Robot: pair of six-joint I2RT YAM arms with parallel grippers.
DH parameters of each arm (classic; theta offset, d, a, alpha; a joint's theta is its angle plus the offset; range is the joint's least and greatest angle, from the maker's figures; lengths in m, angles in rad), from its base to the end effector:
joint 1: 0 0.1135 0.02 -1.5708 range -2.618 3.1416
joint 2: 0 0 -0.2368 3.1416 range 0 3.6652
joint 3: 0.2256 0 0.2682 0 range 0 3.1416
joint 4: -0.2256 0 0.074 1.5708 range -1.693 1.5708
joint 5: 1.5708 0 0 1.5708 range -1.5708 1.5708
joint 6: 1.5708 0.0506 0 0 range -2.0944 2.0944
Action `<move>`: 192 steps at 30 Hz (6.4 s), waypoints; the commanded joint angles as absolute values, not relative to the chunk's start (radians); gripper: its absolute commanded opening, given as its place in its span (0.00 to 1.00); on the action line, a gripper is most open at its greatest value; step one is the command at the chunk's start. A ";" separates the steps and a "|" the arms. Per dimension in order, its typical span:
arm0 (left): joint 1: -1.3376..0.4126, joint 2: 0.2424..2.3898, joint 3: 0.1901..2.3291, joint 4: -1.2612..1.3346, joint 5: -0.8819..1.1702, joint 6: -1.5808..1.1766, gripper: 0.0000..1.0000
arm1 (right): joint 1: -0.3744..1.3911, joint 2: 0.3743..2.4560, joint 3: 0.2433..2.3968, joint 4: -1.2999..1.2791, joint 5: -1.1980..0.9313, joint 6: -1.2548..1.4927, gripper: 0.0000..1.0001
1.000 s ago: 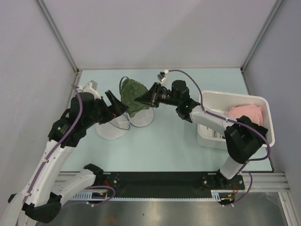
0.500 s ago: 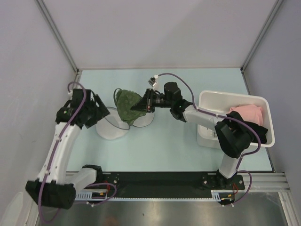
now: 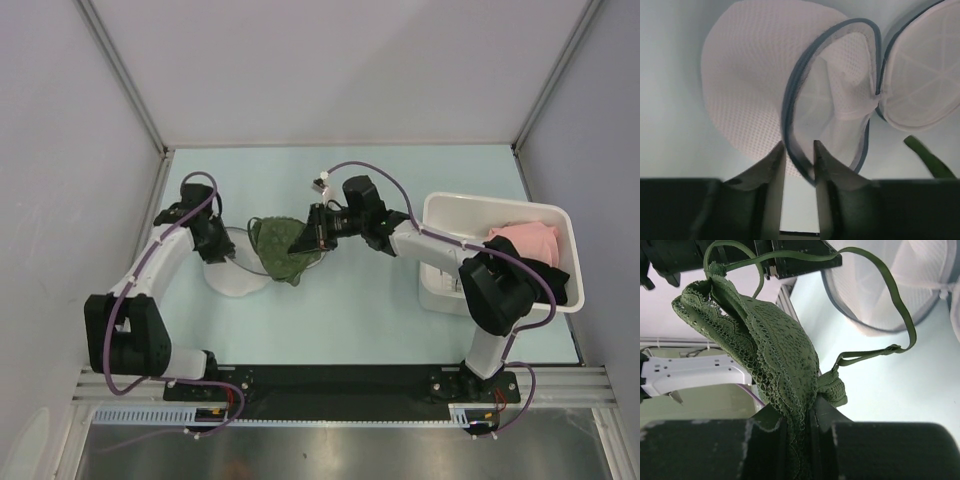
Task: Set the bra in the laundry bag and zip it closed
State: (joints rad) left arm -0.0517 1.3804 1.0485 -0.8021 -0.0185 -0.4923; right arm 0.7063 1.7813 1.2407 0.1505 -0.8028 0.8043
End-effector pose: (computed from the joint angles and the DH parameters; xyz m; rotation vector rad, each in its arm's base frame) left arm 0.2942 -0.0143 0.2047 -0.5982 2.6459 -0.1376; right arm 0.3000 0.3038 0.2205 -0.5163 2.2243 1.6875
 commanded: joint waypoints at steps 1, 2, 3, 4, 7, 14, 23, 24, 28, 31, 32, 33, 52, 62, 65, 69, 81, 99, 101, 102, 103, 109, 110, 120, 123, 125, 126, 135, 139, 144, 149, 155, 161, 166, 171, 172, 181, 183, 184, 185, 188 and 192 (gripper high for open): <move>-0.044 1.436 1.037 -0.698 0.066 -0.442 0.24 | 0.677 1.707 1.246 0.061 -0.830 0.716 0.00; -0.044 1.445 1.037 -0.696 0.089 -0.437 0.11 | 0.669 1.700 1.240 0.049 -0.833 0.710 0.00; -0.044 1.453 1.037 -0.692 0.097 -0.436 0.04 | 0.651 1.678 1.232 0.011 -0.831 0.686 0.00; -0.048 1.456 1.037 -0.690 0.104 -0.436 0.00 | 0.643 1.669 1.223 0.002 -0.833 0.667 0.00; -0.076 1.422 1.035 -0.678 0.149 -0.446 0.00 | 0.618 1.632 1.215 -0.139 -0.836 0.579 0.00; -0.239 1.222 0.945 -0.690 0.307 -0.550 0.00 | 0.558 1.579 1.187 -0.371 -0.927 0.382 0.00; -0.270 1.003 0.680 -0.646 0.319 -0.658 0.00 | 0.606 1.670 1.298 -0.630 -0.953 0.287 0.00; -0.270 0.991 0.672 -0.644 0.316 -0.658 0.00 | 0.621 1.695 1.346 -0.658 -0.956 0.282 0.00; -0.270 0.939 0.650 -0.650 0.288 -0.646 0.00 | 0.692 1.816 1.455 -0.744 -0.974 0.320 0.00; -0.270 0.893 0.631 -0.653 0.279 -0.649 0.00 | 0.721 1.890 1.509 -0.749 -0.969 0.397 0.00; -0.270 0.882 0.626 -0.657 0.276 -0.650 0.00 | 0.724 1.905 1.512 -0.721 -0.977 0.425 0.00; -0.270 0.874 0.620 -0.658 0.276 -0.650 0.00 | 0.724 1.920 1.516 -0.692 -0.994 0.458 0.00; -0.273 0.804 0.604 -0.658 0.252 -0.660 0.00 | 0.749 2.396 1.958 -0.886 -0.928 0.609 0.00; -0.294 0.819 0.598 -0.644 0.267 -0.657 0.00 | 0.778 2.516 2.200 -0.861 -0.862 0.823 0.00; -0.319 0.834 0.600 -0.618 0.278 -0.661 0.00 | 0.802 2.484 2.142 -0.746 -0.835 0.977 0.00; -0.333 0.848 0.612 -0.591 0.293 -0.663 0.00 | 0.827 2.422 1.994 -0.620 -0.769 1.150 0.00; -0.351 0.862 0.594 -0.509 0.345 -0.692 0.00 | 0.842 2.228 1.674 -0.025 -0.680 1.560 0.00; -0.308 0.783 0.899 -0.961 0.020 -0.846 0.80 | 0.838 2.148 1.486 -0.074 -0.772 1.128 0.00; -0.290 0.755 0.891 -1.023 0.011 -0.980 0.78 | 0.836 2.152 1.494 -0.084 -0.787 1.097 0.00; -0.285 0.744 0.864 -1.052 0.023 -1.012 0.77 | 0.833 2.155 1.499 -0.097 -0.791 1.088 0.00; -0.282 0.729 0.847 -1.058 0.066 -1.079 0.75 | 0.833 2.152 1.502 -0.100 -0.795 1.075 0.00; -0.203 0.758 0.687 -1.023 0.100 -1.210 0.49 | 0.825 2.143 1.517 -0.158 -0.813 0.977 0.00; -0.186 0.768 0.681 -1.011 0.095 -1.209 0.46 | 0.822 2.137 1.516 -0.160 -0.811 0.968 0.00; -0.101 0.906 0.517 -0.827 0.133 -1.186 0.07 | 0.805 2.140 1.516 -0.146 -0.833 0.977 0.00; -0.098 0.965 0.506 -0.775 0.112 -1.151 0.06 | 0.805 2.148 1.520 -0.121 -0.853 0.980 0.00; -0.094 1.015 0.523 -0.741 0.110 -1.111 0.05 | 0.805 2.148 1.522 -0.123 -0.868 0.977 0.00; -0.092 1.031 0.528 -0.726 0.110 -1.097 0.05 | 0.805 2.148 1.522 -0.123 -0.888 0.973 0.00; -0.077 1.027 0.557 -0.463 0.187 -0.910 0.00 | 0.870 2.172 1.566 -0.327 -0.873 0.862 0.00; -0.077 1.008 0.620 -0.626 0.138 -0.914 0.20 | 0.870 2.221 1.604 -0.279 -0.807 0.862 0.00; -0.077 0.879 0.679 -0.833 0.012 -0.971 0.40 | 0.853 2.256 1.646 -0.305 -0.762 0.807 0.09; -0.077 0.857 0.828 -0.844 0.057 -0.847 0.37 | 0.831 2.257 1.657 -0.398 -0.746 0.746 0.35; -0.153 0.905 0.982 -0.790 0.187 -0.749 0.35 | 0.810 2.166 1.655 -0.567 -0.710 0.646 0.68; -0.311 1.006 1.077 -0.730 0.236 -0.726 0.33 | 0.785 2.073 1.666 -0.702 -0.632 0.603 0.88; -0.403 1.115 1.161 -0.706 0.233 -0.701 0.32 | 0.747 2.023 1.669 -0.799 -0.492 0.589 0.96; -0.454 1.233 1.196 -0.726 0.216 -0.701 0.13 | 0.644 1.944 1.583 -0.825 -0.283 0.583 0.90; -0.477 1.259 1.203 -0.732 0.178 -0.698 0.13 | 0.631 1.942 1.571 -0.810 -0.235 0.581 0.88; -0.543 1.449 1.186 -0.758 0.111 -0.650 0.13 | 0.600 2.026 1.514 -0.615 -0.075 0.591 0.60; -0.549 1.456 1.158 -0.761 0.065 -0.641 0.11 | 0.610 2.046 1.532 -0.597 -0.060 0.591 0.50; -0.554 1.451 1.148 -0.759 0.049 -0.640 0.10 | 0.621 2.063 1.540 -0.592 -0.043 0.591 0.50; -0.554 1.448 1.138 -0.758 0.037 -0.635 0.09 | 0.626 2.072 1.548 -0.594 -0.032 0.588 0.49; -0.554 1.454 1.108 -0.759 0.015 -0.612 0.09 | 0.643 2.120 1.589 -0.641 -0.002 0.589 0.37; -0.557 1.459 1.077 -0.752 0.020 -0.609 0.09 | 0.669 2.152 1.600 -0.655 0.147 0.592 0.32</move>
State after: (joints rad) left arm -0.5476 1.4635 1.0996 -0.7597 0.0513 -0.6430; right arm 0.6407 2.1098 1.5711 -0.6456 -0.0151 0.5980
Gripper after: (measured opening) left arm 0.092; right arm 0.341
